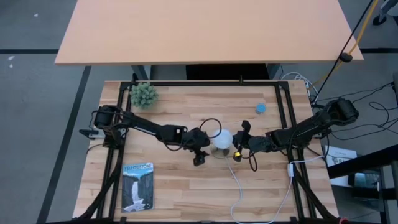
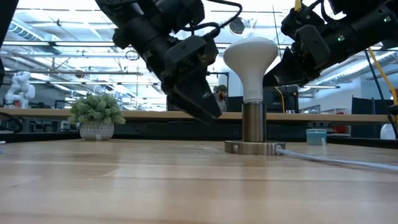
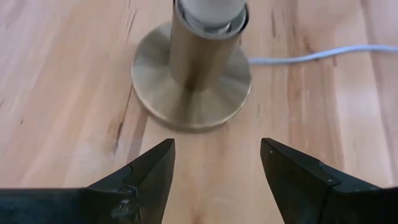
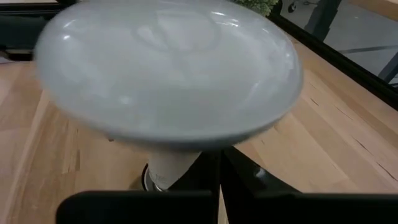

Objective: Screw lightbulb
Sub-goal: Insert the lightbulb into the lamp

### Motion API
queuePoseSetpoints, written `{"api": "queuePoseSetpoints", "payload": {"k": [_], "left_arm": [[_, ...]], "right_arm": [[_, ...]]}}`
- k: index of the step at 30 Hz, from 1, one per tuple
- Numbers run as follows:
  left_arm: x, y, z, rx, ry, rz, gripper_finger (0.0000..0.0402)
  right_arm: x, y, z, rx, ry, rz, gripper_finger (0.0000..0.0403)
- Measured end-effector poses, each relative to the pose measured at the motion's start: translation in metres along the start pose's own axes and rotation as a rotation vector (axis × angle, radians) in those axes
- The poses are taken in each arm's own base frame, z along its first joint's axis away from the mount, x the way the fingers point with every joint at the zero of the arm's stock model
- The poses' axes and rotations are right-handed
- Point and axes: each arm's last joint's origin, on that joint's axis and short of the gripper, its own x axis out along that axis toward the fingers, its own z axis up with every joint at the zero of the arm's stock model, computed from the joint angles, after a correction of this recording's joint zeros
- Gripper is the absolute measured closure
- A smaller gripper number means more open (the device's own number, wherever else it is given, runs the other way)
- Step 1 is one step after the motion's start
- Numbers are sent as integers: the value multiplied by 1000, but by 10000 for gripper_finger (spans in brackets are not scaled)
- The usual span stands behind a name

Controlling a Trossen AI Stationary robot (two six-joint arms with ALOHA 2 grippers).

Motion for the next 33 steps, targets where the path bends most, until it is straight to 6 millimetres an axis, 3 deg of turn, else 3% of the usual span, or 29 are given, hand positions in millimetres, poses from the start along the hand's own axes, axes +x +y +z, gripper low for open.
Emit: {"api": "queuePoseSetpoints", "payload": {"k": [17, 24, 33], "left_arm": [[-1, 10, 13, 61, -118, 55, 159], [0, 15, 1, 23, 5, 95, 159], [-4, 18, -9, 49, 63, 294, 162]], "right_arm": [[0, 0, 0, -2, 9, 21, 403], [0, 0, -1, 1, 15, 19, 403], [0, 1, -1, 4, 12, 24, 403]]}}
